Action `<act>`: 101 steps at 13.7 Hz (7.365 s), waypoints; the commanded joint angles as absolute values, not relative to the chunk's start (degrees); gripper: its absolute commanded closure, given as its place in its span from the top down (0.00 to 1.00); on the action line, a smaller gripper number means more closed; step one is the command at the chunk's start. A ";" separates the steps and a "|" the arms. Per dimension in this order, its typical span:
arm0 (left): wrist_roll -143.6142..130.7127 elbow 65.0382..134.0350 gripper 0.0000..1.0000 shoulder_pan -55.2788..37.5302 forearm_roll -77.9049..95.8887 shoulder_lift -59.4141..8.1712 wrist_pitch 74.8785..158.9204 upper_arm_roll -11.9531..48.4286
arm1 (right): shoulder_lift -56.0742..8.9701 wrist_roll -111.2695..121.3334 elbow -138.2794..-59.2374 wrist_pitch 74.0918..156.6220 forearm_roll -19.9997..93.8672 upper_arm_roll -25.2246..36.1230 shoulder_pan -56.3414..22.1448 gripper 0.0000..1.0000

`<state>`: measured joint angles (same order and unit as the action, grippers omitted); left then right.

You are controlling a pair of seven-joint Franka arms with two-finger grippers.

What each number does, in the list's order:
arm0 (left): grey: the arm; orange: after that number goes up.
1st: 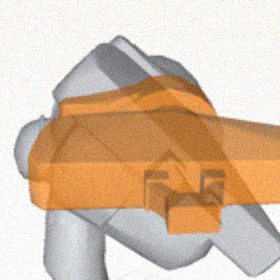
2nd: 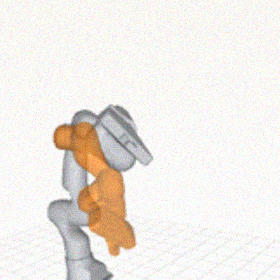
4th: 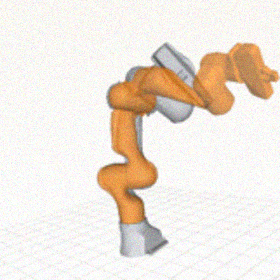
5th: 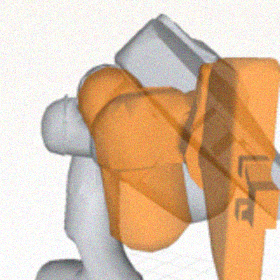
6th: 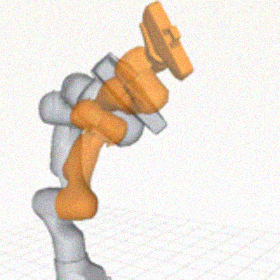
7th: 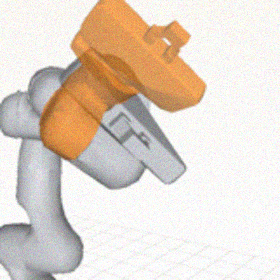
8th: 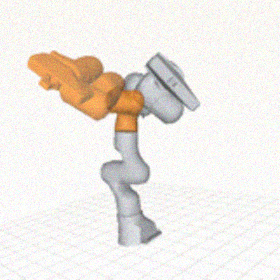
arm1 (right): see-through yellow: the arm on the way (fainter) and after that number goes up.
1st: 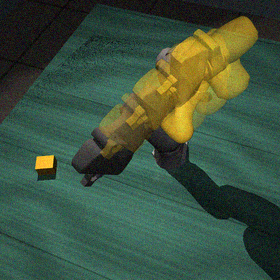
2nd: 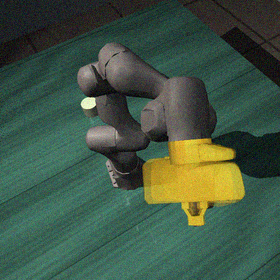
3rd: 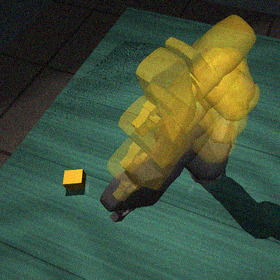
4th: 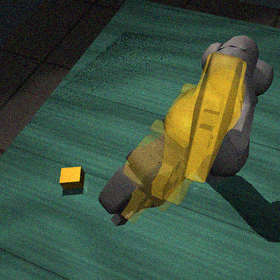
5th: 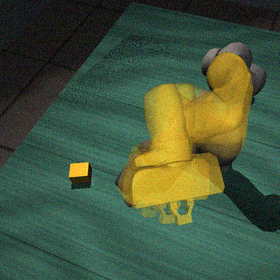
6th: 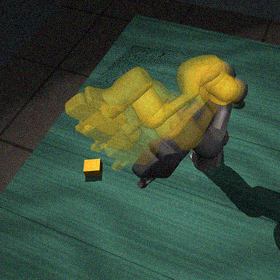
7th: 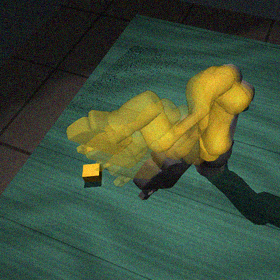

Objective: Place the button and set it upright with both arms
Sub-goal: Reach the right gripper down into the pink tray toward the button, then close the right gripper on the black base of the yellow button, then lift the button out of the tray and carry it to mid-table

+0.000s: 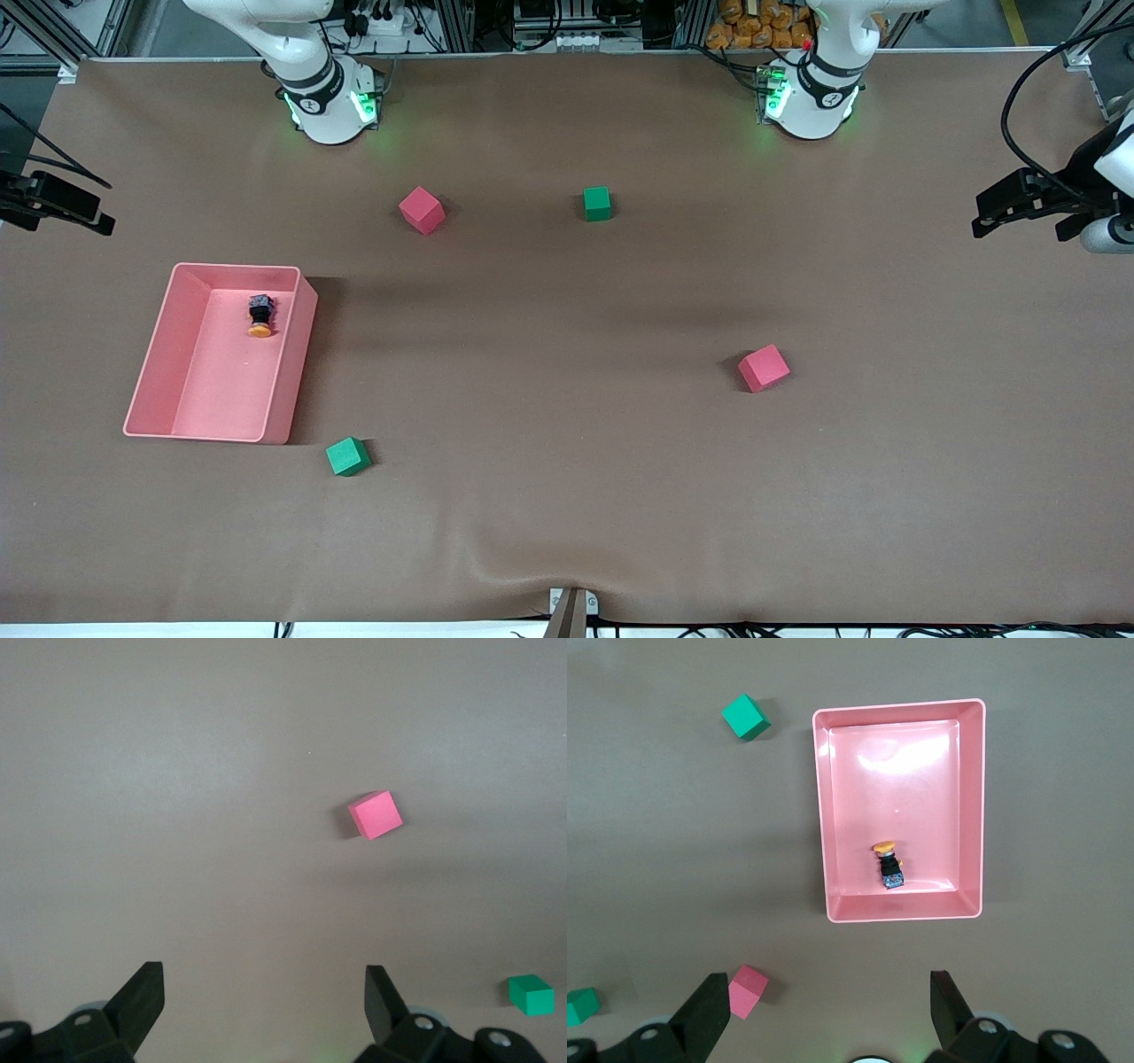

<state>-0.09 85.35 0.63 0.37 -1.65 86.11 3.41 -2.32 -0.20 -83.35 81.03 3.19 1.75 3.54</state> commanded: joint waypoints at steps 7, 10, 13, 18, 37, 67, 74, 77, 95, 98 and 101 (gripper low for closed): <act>0.62 84.20 1.00 0.35 1.32 -1.85 84.81 3.08 | -1.67 0.88 -84.64 78.57 0.53 1.23 2.72 1.00; 0.53 84.29 1.00 0.35 1.32 -1.85 84.73 3.08 | -1.84 0.79 -88.93 79.54 0.35 1.32 3.16 1.00; 0.62 84.20 1.00 0.44 1.32 -1.85 84.64 3.08 | -2.11 1.14 -97.52 87.94 -1.49 1.41 5.00 1.00; 0.79 84.29 1.00 0.35 1.41 -1.85 83.77 3.25 | -3.16 1.40 -112.38 107.63 -1.49 1.41 6.77 1.00; 0.88 83.94 1.00 0.53 1.41 -1.93 83.06 3.16 | -18.02 5.19 -134.12 150.47 -1.49 1.41 9.05 1.00; 0.97 84.02 1.00 0.79 1.41 -1.93 83.06 3.16 | -20.57 8.17 -137.20 153.46 -1.41 1.23 10.37 1.00; 0.97 84.02 1.00 0.79 1.41 -1.93 83.06 3.16 | -20.57 8.17 -137.64 153.46 -1.41 1.23 10.28 0.41; 0.97 84.02 1.00 0.79 1.41 -1.93 83.06 3.16 | -20.57 8.17 -137.55 153.37 -1.41 1.23 10.20 0.24; 1.05 84.02 1.00 0.88 1.41 -1.93 83.06 3.16 | -15.39 10.80 -133.16 152.67 -1.41 1.23 10.28 0.00; 1.05 84.02 1.00 0.88 1.41 -1.93 83.06 3.16 | -13.72 11.69 -131.76 150.57 -1.49 1.23 10.28 0.00; 1.05 84.02 1.00 0.88 1.41 -1.93 83.06 3.16 | -13.27 11.87 -124.57 137.61 -1.49 1.23 10.28 0.00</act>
